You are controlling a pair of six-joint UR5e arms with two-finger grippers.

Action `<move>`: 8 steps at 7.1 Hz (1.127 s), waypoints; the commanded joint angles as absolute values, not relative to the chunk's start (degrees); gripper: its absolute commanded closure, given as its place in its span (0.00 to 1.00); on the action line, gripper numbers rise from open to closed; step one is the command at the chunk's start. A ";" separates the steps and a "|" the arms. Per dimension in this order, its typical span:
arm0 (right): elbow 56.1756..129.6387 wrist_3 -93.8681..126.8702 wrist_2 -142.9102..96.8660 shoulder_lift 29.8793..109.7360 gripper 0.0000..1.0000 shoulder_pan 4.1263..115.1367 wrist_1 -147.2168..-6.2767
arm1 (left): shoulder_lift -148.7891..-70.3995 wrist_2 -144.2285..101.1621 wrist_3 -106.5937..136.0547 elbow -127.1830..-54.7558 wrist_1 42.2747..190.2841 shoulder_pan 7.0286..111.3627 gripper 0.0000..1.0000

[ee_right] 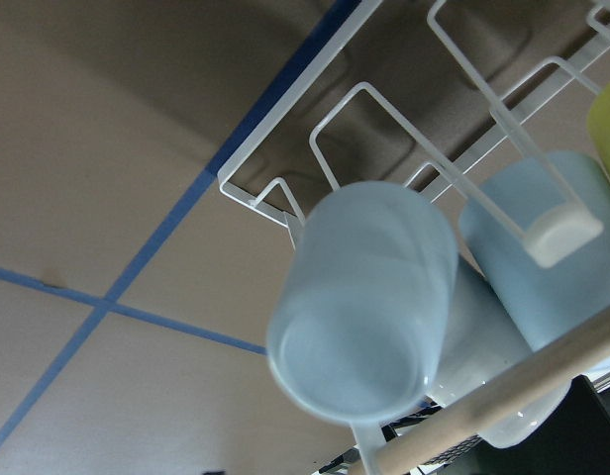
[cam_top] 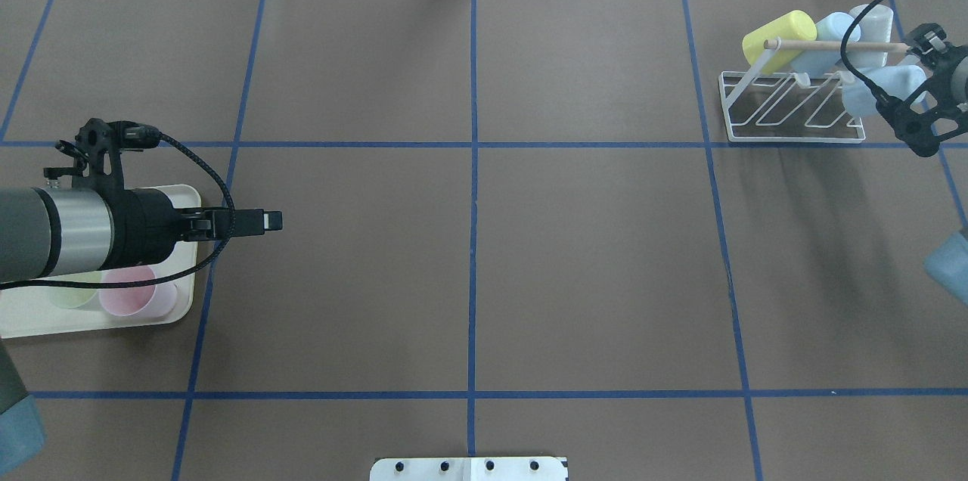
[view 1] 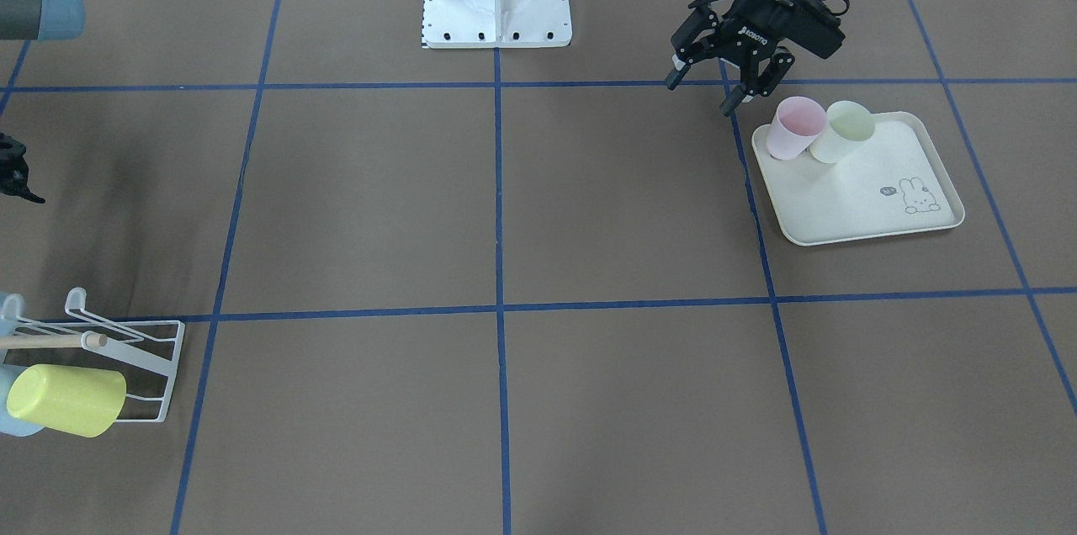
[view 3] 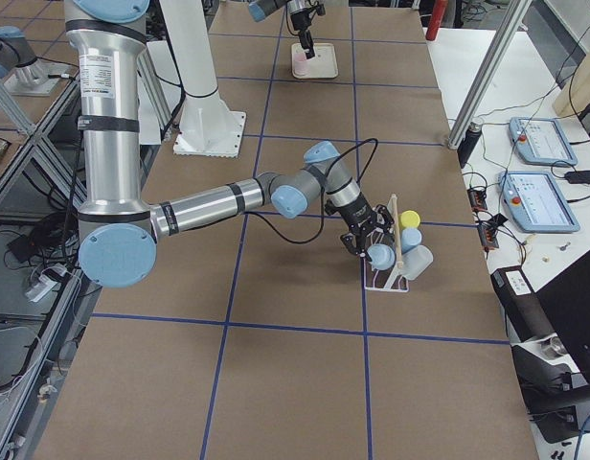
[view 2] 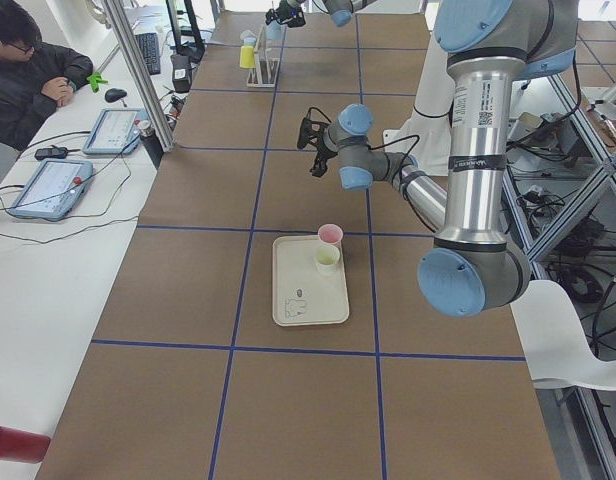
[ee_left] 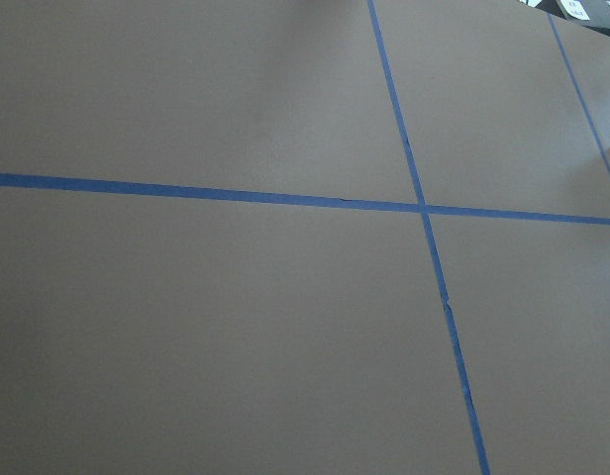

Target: Transfer IKEA cup to right arm and place on rack

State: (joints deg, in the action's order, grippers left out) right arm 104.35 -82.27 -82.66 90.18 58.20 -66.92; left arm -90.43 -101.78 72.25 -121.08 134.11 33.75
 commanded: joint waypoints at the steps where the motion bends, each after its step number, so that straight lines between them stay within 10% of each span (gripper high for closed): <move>1: 104.67 -81.74 -82.97 88.87 0.02 58.01 -66.88 | -90.44 -101.78 72.25 -121.11 134.12 33.75 0.00; 8: 105.91 -24.46 -115.28 84.02 0.01 54.34 -49.16 | -76.04 -101.60 58.71 -121.73 134.30 38.67 0.00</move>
